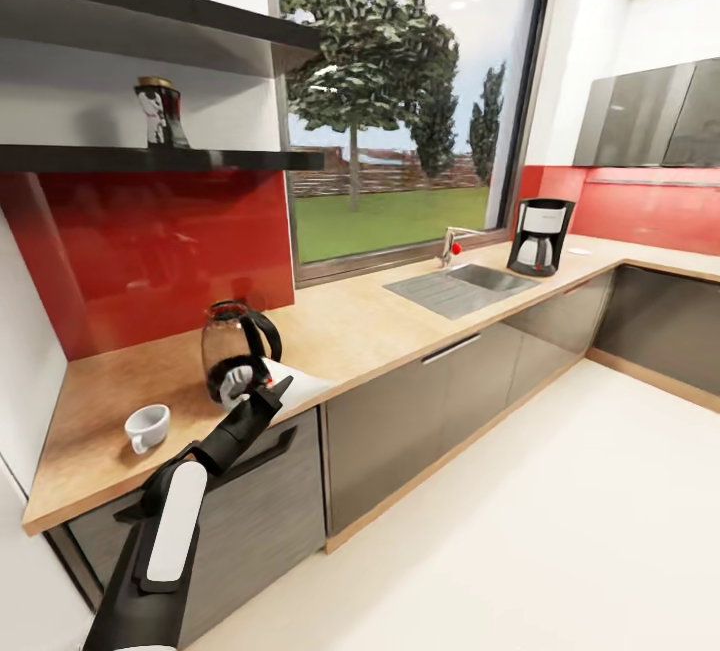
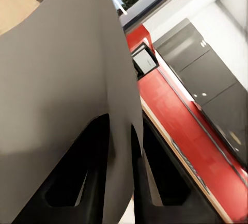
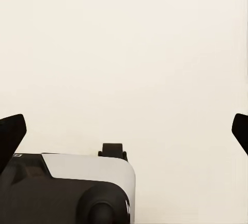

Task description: Set up a coffee station on the kitchen countertop: keep the coffee maker on the countertop, move the bottle of coffee from the kitchen shelf to the counter next to the coffee maker, place a paper coffee filter on top of the coffee maker, put the saucer next to the coffee maker with the coffee cup on the saucer, and place the electric kettle next to the coffee maker.

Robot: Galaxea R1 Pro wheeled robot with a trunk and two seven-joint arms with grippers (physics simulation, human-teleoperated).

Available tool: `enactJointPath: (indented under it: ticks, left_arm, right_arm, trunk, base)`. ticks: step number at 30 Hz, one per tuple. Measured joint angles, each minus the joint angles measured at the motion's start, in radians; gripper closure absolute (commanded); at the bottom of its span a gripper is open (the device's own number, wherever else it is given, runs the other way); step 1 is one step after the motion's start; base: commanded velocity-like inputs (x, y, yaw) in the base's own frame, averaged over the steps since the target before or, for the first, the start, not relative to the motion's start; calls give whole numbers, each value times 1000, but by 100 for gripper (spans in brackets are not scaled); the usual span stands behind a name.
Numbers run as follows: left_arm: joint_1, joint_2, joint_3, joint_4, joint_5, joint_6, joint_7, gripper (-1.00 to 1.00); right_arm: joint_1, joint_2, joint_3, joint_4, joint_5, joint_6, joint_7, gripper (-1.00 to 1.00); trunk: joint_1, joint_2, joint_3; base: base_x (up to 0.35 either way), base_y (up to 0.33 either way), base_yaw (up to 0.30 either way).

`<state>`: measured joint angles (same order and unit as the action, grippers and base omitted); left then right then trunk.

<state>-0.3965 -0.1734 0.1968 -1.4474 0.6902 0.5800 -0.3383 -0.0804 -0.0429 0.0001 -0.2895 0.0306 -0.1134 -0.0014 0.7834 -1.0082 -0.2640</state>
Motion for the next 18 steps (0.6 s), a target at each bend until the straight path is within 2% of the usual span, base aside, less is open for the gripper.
enactJointPath:
  ticks: [14,18]
  left_arm:
    - [0,0,1,0,0,0,0,100]
    - [0,0,1,0,0,0,0,100]
  right_arm:
    - [0,0,0,0,0,0,0,-100]
    - [0,0,0,0,0,0,0,-100]
  trunk:
    - [0,0,0]
    - [0,0,0]
  base:
    - [0,0,-281]
    - [0,0,-152]
